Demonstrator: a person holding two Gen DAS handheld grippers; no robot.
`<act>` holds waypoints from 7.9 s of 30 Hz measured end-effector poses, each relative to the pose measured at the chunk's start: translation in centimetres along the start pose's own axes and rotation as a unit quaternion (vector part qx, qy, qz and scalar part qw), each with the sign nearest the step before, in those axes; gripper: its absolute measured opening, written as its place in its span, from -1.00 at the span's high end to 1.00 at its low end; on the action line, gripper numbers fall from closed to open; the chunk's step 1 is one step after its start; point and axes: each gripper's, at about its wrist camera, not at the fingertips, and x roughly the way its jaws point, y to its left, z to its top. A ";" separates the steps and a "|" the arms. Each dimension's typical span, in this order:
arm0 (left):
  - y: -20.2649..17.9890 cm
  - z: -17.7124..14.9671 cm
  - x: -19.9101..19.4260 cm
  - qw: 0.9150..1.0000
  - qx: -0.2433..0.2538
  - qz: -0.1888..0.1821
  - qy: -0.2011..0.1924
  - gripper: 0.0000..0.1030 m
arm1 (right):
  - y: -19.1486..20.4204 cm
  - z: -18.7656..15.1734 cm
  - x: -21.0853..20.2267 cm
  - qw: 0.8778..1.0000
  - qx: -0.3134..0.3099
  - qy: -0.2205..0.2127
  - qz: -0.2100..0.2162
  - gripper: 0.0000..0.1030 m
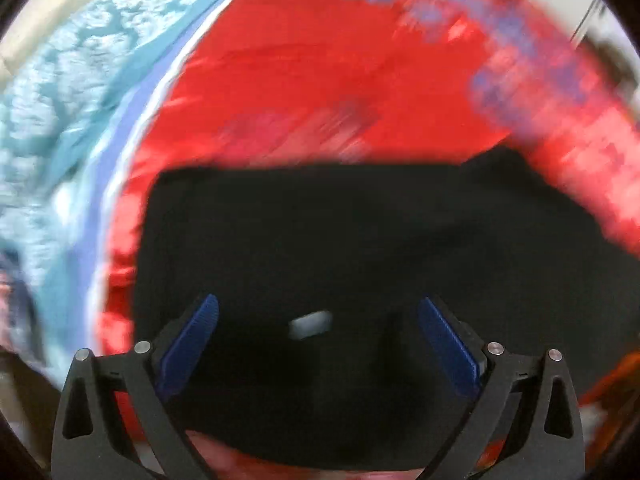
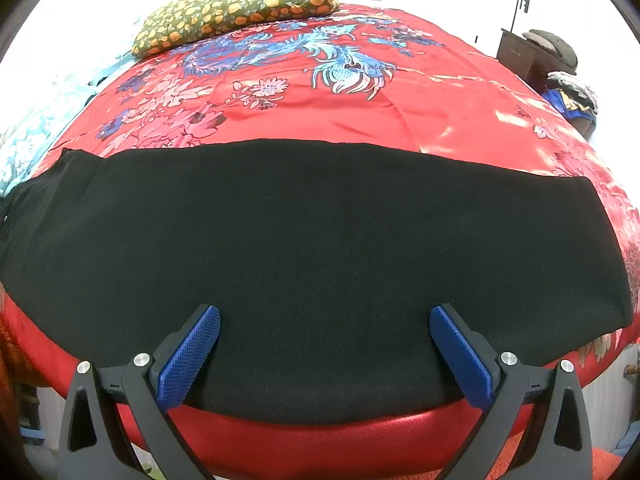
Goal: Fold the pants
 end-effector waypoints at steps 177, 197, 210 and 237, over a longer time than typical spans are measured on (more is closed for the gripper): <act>-20.2 -9.2 -5.2 0.979 0.056 -0.131 -0.145 -0.92 | 16.6 0.4 0.3 0.981 -0.152 -0.029 0.115 -1.00; -20.1 -9.7 -4.9 0.978 0.046 -0.126 -0.159 -0.99 | 16.6 0.3 -0.3 0.983 -0.150 -0.022 0.100 -1.00; -20.0 -9.8 -4.9 0.977 0.045 -0.129 -0.165 -0.99 | 16.9 0.2 -0.4 0.987 -0.136 -0.024 0.080 -1.00; -19.7 -10.1 -4.9 0.973 0.047 -0.145 -0.174 -0.99 | 12.5 7.1 1.2 0.997 -0.019 0.015 0.067 -1.00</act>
